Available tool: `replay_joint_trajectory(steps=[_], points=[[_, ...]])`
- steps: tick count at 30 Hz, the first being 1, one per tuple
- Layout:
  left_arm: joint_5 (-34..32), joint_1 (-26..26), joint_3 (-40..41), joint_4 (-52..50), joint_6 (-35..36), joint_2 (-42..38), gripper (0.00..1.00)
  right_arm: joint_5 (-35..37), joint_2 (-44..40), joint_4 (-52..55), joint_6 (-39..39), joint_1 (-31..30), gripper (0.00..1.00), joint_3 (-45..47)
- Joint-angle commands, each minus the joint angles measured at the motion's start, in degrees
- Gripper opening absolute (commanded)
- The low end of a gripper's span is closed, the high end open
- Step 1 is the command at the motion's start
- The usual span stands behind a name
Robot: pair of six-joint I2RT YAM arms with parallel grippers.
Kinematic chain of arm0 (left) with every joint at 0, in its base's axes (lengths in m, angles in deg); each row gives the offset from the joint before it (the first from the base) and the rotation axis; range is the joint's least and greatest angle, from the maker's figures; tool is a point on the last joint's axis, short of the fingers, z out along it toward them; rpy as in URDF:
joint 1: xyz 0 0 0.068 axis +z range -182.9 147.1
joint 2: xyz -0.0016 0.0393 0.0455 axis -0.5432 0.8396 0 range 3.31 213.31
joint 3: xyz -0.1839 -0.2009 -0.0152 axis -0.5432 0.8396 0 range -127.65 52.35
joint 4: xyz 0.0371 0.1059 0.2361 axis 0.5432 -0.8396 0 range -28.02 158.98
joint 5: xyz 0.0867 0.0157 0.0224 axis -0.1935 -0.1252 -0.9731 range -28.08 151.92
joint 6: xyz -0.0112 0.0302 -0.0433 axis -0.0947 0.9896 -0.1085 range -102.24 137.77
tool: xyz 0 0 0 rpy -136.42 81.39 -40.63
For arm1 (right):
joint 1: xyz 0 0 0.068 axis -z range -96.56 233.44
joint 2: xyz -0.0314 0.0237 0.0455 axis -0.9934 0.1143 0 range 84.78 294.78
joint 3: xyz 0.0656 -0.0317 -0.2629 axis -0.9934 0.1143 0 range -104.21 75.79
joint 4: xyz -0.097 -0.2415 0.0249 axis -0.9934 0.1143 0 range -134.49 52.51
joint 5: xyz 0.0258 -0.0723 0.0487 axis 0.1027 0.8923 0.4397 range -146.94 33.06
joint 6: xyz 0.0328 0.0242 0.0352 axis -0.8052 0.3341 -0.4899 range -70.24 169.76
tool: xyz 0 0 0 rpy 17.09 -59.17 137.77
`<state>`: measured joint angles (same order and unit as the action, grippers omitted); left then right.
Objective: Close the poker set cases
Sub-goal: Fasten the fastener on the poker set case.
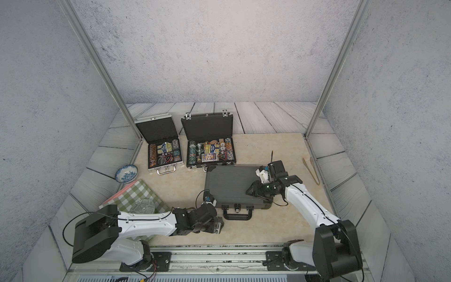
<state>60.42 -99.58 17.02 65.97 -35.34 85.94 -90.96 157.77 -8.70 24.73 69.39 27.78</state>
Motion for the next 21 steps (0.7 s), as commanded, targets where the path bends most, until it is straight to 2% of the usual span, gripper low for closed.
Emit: replay_joint_trajectory(steps=[1,14,21], points=[[2.48,1.33,0.28,10.34,2.21,1.37,0.88,6.34,2.04,7.98,-0.36,0.21,0.46,4.15],[6.25,2.98,-2.07,22.58,1.91,11.82,0.88,6.25,2.24,7.45,-0.98,0.16,0.46,4.68],[8.35,3.07,0.77,30.36,-1.86,9.37,0.82,6.42,2.43,7.54,-0.81,0.23,0.46,4.42]])
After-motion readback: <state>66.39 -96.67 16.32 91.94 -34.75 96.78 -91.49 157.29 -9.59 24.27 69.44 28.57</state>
